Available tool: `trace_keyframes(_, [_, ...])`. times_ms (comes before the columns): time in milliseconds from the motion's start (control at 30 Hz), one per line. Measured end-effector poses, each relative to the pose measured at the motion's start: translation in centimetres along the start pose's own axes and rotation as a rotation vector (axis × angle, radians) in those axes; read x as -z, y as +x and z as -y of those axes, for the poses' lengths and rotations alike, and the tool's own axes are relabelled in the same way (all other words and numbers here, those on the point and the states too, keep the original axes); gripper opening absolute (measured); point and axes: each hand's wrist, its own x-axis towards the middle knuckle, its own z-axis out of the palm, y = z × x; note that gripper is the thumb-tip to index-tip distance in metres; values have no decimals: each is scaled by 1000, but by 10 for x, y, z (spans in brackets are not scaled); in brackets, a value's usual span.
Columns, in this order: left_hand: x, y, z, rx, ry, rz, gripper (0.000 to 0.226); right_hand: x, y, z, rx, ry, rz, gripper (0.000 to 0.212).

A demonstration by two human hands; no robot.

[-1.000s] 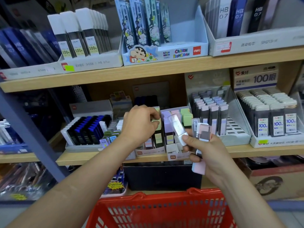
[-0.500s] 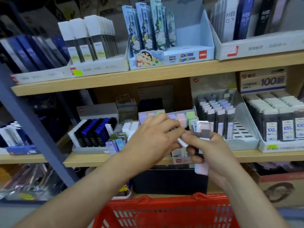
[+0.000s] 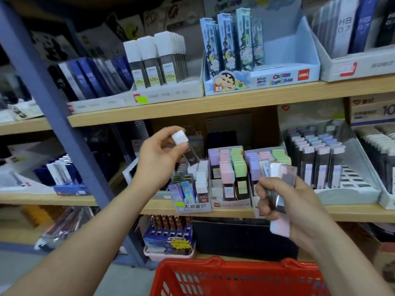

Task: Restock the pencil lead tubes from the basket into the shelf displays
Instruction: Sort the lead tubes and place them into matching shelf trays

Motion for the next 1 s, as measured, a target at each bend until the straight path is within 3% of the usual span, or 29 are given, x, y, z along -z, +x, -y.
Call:
trace_keyframes(233, [15, 16, 43, 145, 52, -88, 23, -21, 1, -15, 25, -60, -26, 7])
trace_keyframes(500, [11, 16, 62, 25, 389, 133, 25, -30, 6, -26, 22, -65, -81, 25])
trace_keyframes(667, [6, 20, 66, 123, 385, 238, 23, -35, 8, -33, 8, -123, -55, 29])
trace_keyframes(833, [3, 31, 60, 151, 374, 277, 16, -36, 12, -41, -25, -137, -28, 17])
trace_keyframes(1000, [1, 35, 58, 65, 538, 371, 17, -35, 17, -44, -33, -123, -32, 12])
